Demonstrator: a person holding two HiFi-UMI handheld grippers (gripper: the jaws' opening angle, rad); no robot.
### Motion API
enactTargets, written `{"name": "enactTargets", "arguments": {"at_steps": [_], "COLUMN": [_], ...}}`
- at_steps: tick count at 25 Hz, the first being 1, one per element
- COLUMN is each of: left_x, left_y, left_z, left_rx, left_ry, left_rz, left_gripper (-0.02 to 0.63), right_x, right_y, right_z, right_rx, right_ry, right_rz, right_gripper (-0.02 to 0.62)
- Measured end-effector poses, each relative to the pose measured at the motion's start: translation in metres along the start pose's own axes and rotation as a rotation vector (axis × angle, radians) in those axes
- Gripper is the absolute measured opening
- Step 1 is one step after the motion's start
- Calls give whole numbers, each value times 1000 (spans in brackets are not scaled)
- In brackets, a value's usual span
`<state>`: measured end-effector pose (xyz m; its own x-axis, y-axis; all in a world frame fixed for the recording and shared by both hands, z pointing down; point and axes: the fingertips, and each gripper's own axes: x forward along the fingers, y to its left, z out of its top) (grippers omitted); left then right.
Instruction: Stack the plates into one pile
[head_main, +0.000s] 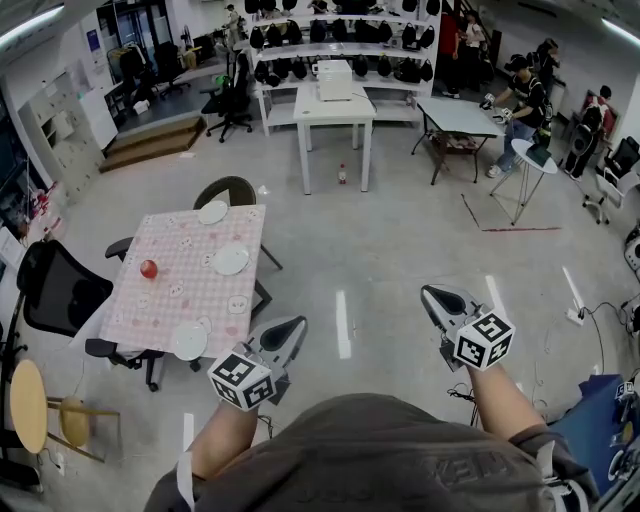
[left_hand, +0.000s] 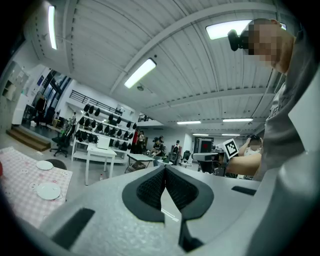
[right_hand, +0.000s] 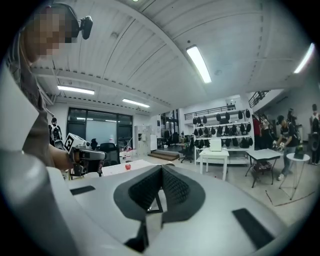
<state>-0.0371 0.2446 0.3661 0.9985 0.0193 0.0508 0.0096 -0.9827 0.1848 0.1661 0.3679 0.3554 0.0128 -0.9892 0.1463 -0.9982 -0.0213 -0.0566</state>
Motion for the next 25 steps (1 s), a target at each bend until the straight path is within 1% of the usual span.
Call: {"name": "enactTargets", "arguments": {"at_steps": [6,10,15,20,22,25], "left_x": [9,24,54,91,104,116], "left_y": [-3,-14,-40,-63,-65,-56], "left_z": [0,3,2,-8,-10,-11], "left_rx": [6,15,16,-3,-12,-18], "left_ry": [2,-5,-9,-19,-13,5], "left_rz": [9,20,26,27,28,23], "left_gripper": [5,5,5,5,5,5], "right_x": [-3,-13,-37,-57,-57,-45], "right_y": [-9,-21,-47,-80,-91,-101], "right_z": [0,3,5,-9,-13,-19], "right_rx": [-6,-27,-63,-73,-61,-43], "right_ry": [1,7,17,29,33,42], "right_rz": [6,18,33,46,50,63], "right_gripper": [-8,-8,-8,-8,-8,-8]}}
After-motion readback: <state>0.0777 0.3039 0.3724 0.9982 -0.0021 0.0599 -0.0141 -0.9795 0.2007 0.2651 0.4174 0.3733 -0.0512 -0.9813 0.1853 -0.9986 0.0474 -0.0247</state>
